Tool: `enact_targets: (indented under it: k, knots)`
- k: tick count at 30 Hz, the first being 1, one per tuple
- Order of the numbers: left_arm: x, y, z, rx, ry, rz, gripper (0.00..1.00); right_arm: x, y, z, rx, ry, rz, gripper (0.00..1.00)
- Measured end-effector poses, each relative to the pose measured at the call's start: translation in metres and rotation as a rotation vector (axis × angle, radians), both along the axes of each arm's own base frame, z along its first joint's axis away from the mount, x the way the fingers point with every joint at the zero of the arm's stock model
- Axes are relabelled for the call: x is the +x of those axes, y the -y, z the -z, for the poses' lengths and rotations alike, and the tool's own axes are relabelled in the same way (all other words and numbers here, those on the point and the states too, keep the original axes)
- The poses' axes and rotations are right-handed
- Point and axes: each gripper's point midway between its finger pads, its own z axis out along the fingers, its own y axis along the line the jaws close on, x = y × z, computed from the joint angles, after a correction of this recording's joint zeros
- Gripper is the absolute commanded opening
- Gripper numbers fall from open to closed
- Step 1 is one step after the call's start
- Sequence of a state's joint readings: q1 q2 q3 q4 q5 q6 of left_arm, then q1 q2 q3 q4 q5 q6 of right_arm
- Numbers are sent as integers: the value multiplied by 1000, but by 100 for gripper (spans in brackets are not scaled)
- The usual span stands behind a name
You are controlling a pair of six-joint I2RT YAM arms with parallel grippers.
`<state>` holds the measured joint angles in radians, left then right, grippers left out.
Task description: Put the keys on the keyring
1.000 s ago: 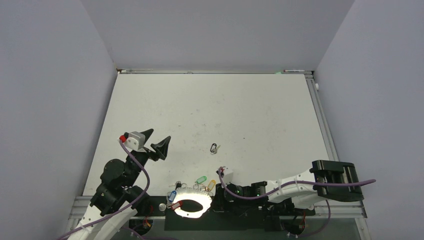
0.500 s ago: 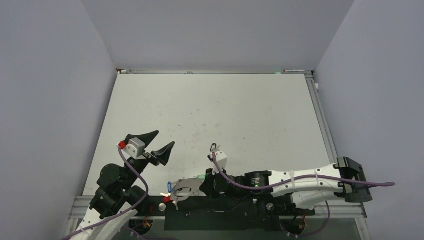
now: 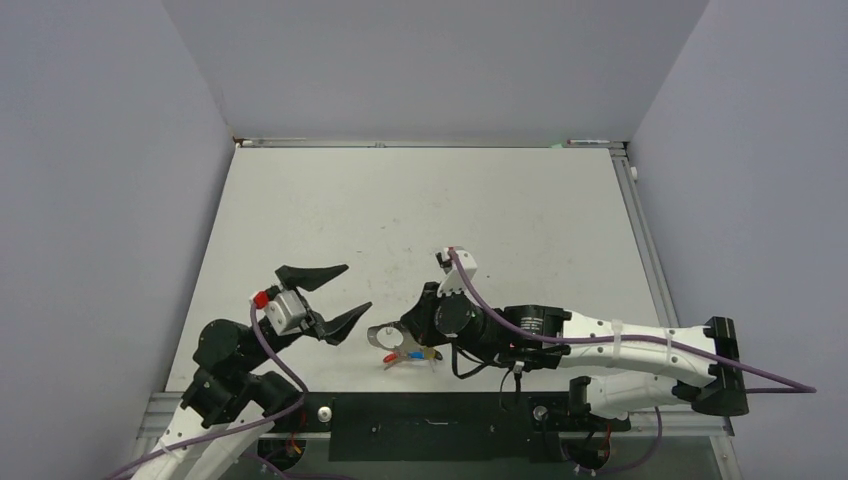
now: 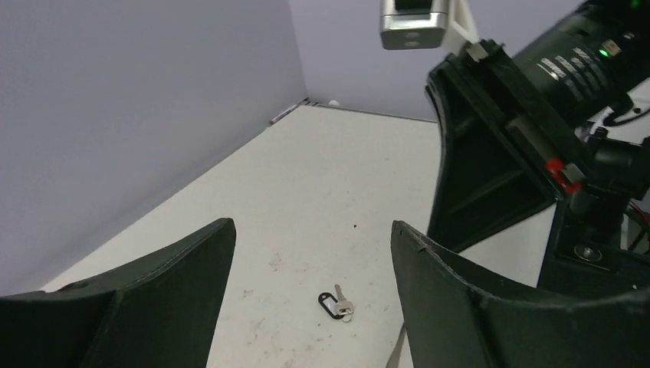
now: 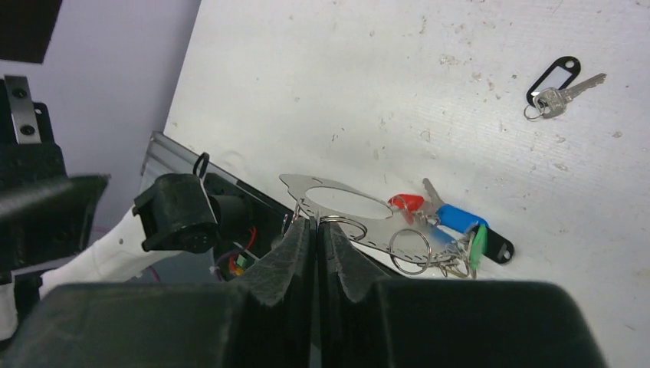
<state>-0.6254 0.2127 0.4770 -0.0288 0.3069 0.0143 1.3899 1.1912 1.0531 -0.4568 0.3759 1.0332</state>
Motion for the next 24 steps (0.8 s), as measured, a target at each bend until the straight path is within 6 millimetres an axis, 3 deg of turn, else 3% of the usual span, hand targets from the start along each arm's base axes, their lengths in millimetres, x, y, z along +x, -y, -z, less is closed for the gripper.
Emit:
enact_targets:
  k: [5,10,15,24]
  knots:
    - [-18,19,-6,64,129,154,77,8,14,-20,43,-15,65,5]
    - [-32,42,8,163,195,310,80,11,22,-37,76,-29,104,5]
    - [-45,64,30,252,197,468,73,11,26,-48,100,-46,119,5]
    - [-49,85,48,306,176,563,58,9,30,-45,92,-70,127,5]
